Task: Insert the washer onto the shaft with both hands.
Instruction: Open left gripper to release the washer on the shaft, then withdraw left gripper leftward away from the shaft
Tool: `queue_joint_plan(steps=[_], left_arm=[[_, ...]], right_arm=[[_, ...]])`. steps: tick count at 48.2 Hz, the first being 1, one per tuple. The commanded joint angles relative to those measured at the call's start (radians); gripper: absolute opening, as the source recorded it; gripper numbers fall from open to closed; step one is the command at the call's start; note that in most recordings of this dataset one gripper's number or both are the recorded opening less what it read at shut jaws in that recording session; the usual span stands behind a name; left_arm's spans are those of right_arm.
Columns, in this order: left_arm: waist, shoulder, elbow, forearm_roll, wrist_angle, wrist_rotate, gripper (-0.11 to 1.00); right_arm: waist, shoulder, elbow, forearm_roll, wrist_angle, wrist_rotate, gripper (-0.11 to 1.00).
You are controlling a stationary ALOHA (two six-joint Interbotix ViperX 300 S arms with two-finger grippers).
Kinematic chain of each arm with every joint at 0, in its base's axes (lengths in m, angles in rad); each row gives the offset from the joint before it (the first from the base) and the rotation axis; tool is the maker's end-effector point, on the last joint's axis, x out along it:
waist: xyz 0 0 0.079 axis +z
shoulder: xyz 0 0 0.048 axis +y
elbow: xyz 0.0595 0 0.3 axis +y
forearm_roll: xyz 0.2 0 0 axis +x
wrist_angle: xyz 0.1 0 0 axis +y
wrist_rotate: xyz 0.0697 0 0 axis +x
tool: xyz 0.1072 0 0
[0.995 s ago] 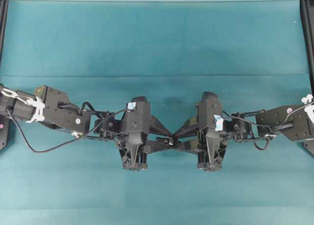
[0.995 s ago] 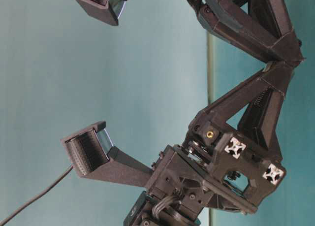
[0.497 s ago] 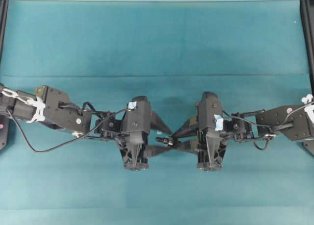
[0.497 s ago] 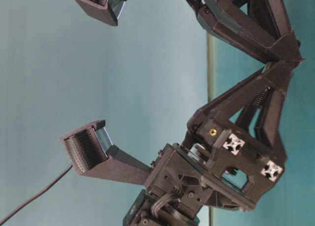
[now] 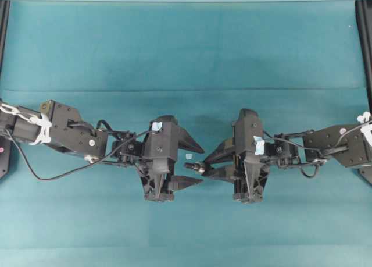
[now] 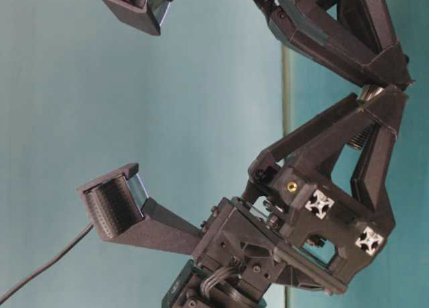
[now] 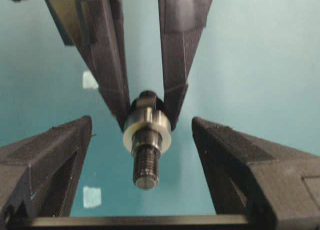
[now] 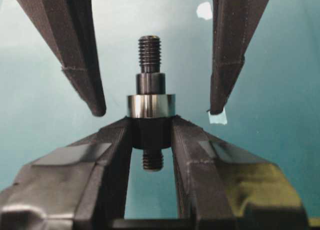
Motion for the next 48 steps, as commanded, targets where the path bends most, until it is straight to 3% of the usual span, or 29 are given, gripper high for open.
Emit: queue_joint_plan(steps=[1,48], left_arm=[[0.000,-0.032,-0.005,0.002,0.015,0.002,0.87],[0.002,-0.377,0.238,0.002,0.175,-0.009,0.87]], right_arm=[[0.000,-0.008,-0.011,-0.002,-0.009,-0.003,0.00],[0.000,-0.008,-0.011,-0.002,-0.006,-0.002,0.00]])
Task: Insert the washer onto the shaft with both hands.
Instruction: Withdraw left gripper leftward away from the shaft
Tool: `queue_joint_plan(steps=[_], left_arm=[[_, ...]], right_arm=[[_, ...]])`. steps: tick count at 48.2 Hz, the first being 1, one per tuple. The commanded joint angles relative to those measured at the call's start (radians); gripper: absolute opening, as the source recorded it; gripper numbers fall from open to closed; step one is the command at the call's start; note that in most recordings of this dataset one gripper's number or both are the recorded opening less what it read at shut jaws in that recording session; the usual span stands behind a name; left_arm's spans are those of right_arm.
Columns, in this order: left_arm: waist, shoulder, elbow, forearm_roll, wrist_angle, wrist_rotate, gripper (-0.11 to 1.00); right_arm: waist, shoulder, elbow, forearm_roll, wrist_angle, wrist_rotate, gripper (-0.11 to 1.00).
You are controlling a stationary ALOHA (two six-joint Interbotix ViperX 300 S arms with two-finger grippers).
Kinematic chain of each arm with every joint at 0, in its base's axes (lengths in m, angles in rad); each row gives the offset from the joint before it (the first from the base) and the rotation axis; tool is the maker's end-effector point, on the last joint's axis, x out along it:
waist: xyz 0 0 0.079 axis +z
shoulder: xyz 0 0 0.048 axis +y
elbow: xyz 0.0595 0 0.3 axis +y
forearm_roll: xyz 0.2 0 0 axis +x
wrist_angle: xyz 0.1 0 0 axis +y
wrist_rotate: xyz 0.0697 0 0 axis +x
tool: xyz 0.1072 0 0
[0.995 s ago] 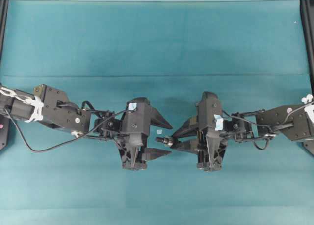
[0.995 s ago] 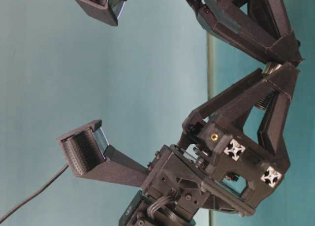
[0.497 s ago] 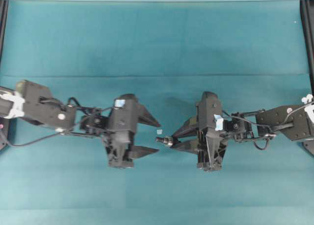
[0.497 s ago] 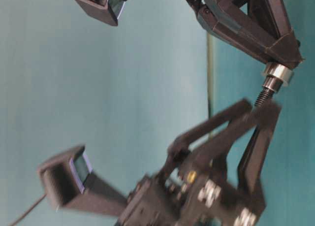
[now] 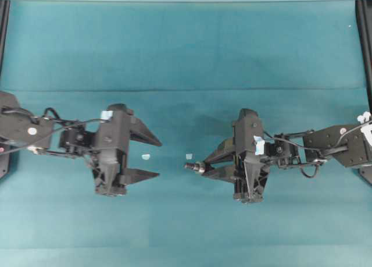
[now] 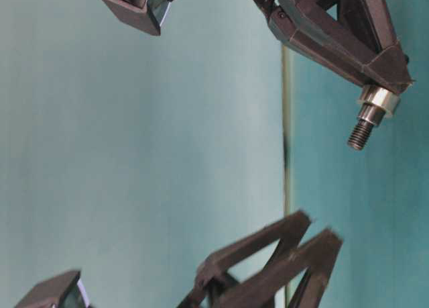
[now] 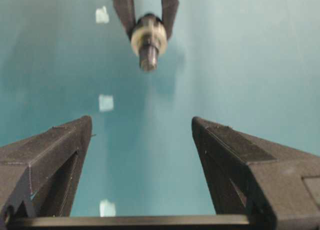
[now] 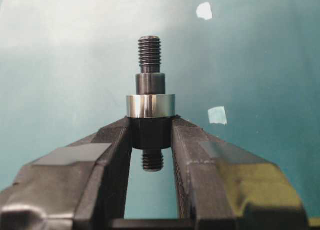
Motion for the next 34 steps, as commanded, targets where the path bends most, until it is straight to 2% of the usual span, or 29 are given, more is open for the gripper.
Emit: queue_joint_plan(steps=[1,34], left_arm=[[0.000,-0.040,0.005,0.002,0.006,-0.003,0.87],[0.002,-0.078,0.034,0.002,0.051,0.005,0.87]], right_arm=[[0.000,-0.008,-0.009,-0.003,-0.006,-0.003,0.00],[0.000,-0.008,-0.014,-0.003,-0.005,-0.002,0.00]])
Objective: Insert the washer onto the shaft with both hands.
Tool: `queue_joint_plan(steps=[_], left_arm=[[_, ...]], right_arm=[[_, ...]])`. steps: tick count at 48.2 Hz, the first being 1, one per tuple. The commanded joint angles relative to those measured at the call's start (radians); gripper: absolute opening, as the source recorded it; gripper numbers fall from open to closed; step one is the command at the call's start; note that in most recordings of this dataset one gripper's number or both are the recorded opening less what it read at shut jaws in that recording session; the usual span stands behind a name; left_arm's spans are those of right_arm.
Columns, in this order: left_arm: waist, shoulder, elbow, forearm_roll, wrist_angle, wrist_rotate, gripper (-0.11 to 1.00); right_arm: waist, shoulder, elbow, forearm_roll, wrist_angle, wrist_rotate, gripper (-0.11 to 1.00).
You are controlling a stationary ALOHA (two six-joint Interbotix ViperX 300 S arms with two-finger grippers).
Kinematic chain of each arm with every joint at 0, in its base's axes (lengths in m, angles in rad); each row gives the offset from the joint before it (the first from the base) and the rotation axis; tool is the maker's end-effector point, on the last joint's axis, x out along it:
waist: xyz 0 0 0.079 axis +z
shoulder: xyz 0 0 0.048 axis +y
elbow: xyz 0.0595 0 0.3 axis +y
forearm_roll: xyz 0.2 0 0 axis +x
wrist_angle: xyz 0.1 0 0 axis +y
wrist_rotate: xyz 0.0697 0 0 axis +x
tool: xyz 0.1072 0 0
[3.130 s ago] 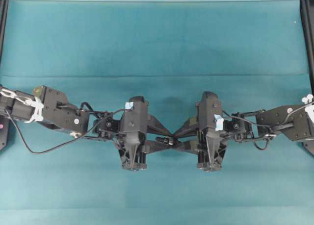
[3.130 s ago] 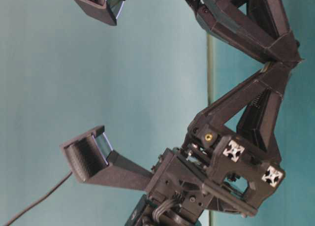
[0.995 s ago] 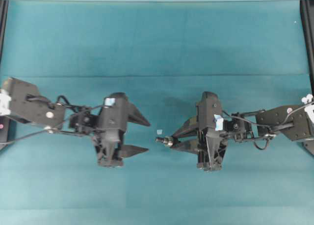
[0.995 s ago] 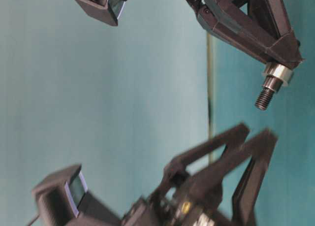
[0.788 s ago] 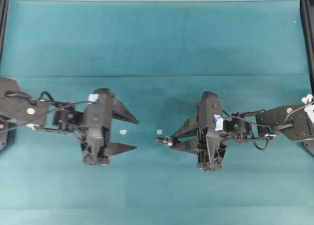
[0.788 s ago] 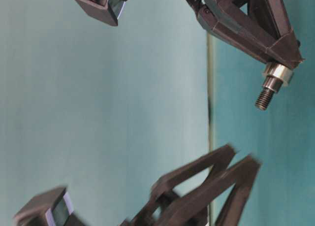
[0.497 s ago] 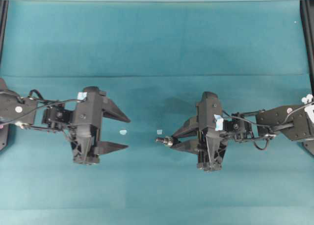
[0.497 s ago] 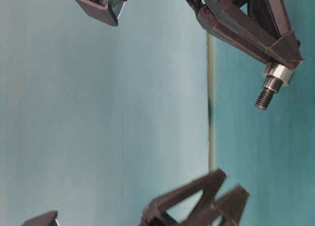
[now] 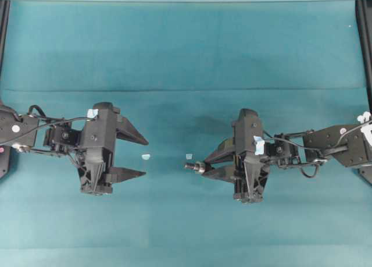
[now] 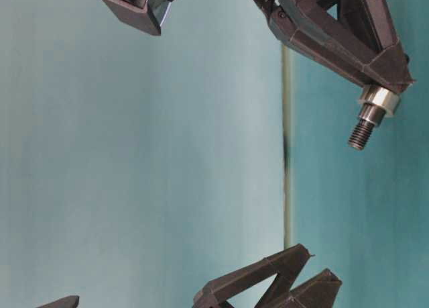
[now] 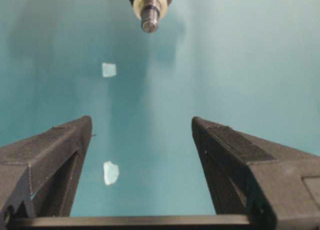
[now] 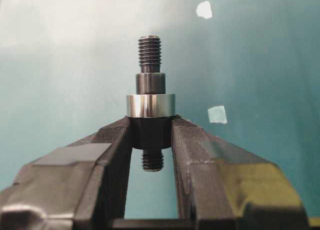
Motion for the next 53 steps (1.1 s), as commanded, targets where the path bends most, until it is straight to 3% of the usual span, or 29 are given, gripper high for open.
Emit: queue_joint_plan(steps=[1,53], left_arm=[[0.002,-0.017,-0.011,0.002,-0.005,0.002,0.87],[0.006,-0.057,0.000,0.002,0.034,0.002,0.86]], right_arm=[[0.000,-0.008,-0.014,-0.002,-0.008,-0.002,0.00],[0.000,-0.008,-0.014,-0.002,-0.008,-0.002,0.00]])
